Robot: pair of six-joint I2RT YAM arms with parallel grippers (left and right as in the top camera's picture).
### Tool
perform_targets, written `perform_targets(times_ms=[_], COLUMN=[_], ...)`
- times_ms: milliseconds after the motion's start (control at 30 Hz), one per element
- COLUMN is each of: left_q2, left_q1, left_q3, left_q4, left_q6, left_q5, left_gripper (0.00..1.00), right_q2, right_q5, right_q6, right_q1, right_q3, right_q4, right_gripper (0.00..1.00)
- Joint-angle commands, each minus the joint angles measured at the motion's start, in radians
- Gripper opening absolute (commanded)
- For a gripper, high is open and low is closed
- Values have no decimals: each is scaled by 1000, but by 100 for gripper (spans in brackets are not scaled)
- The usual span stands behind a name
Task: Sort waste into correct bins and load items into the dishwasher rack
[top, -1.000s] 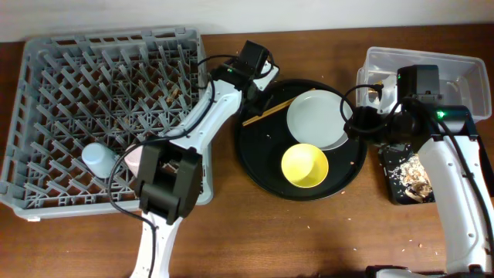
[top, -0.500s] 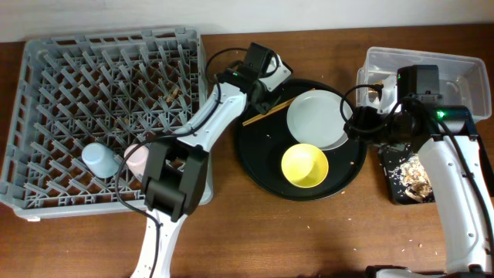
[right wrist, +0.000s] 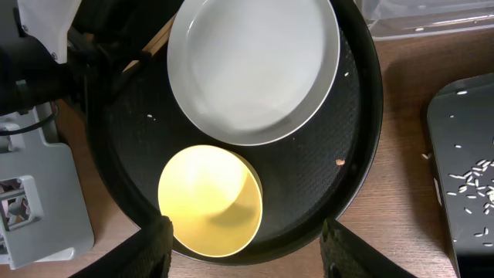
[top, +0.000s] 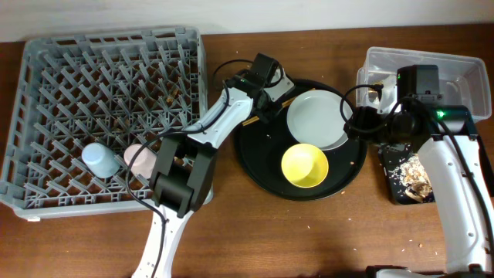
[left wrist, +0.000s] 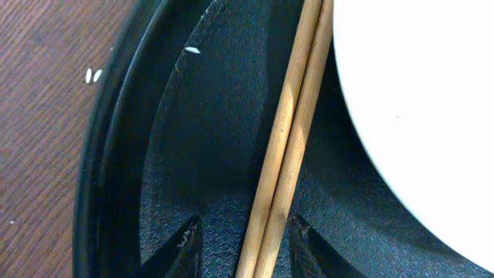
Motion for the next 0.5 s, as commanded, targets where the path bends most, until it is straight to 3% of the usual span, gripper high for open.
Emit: perform_targets(times_ms=[0, 133, 467], left_q2=[-19, 12, 61], left_q1=[-2, -3, -1], left_q3=[8, 9, 23], left_q4=[11, 21, 9], left_q6=[9, 9, 9], left_q5=[-32, -41, -41], left_gripper=[36, 30, 30], right_q2=[8, 8, 8], right_q5=[-5, -5, -5], right_q6=[-9, -9, -10], right_q1=[-3, -3, -3], right_q3=[5, 5, 5], right_q4=[0, 0, 0], right_gripper=[63, 63, 63])
